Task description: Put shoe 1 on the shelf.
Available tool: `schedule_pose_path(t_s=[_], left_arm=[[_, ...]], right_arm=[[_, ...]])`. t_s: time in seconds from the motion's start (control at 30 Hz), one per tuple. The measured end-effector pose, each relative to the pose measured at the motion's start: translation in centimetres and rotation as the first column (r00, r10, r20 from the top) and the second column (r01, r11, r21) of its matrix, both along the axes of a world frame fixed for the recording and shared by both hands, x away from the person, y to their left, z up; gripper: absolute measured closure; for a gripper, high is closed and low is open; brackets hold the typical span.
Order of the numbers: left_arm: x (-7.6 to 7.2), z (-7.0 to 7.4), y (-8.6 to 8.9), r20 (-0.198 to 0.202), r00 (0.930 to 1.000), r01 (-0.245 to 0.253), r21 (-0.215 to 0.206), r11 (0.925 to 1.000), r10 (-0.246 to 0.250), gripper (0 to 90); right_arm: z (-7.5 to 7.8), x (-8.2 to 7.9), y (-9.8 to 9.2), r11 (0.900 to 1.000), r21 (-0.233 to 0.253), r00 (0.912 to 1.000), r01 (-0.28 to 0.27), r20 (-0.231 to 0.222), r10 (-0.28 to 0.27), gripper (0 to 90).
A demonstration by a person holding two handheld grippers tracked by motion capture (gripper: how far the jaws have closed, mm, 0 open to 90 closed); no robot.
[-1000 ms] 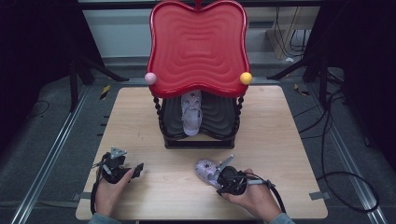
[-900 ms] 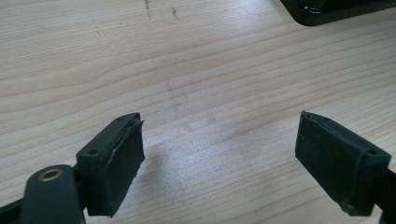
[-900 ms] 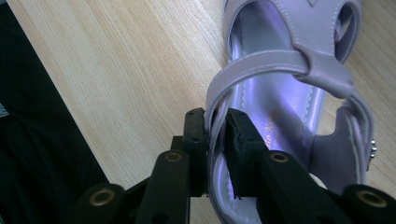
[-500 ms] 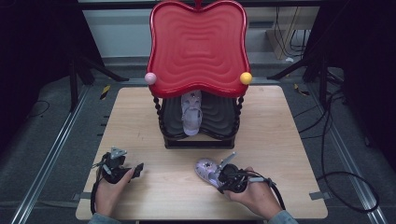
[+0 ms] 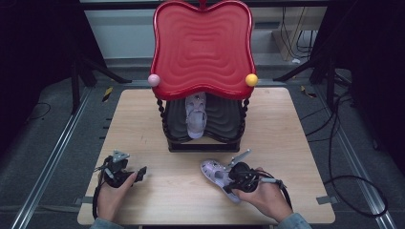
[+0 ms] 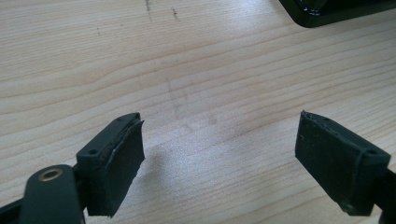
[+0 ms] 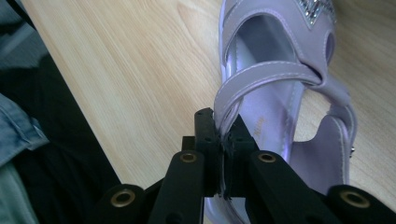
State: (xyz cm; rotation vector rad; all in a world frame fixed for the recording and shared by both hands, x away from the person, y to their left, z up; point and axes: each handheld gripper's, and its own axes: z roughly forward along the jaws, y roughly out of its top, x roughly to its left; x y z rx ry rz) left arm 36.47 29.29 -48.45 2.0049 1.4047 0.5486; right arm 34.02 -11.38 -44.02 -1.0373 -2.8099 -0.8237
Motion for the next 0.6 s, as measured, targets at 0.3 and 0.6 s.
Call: schedule_pose_path(t_s=[0.3, 0.6], left_arm=[[0.0, 0.0, 0.1, 0.001, 1.0, -0.003, 0.001, 1.0, 0.003, 14.6], [0.0, 0.0, 0.1, -0.001, 1.0, -0.004, 0.002, 1.0, 0.004, 14.6]], right_arm=[[1.2, -0.3, -1.7, 0.98, 0.188, 0.9979, 0.063, 0.005, -0.065, 86.9], [3.5, -1.2, -2.7, 0.953, 0.283, 0.9886, 0.107, 0.072, -0.132, 86.9]])
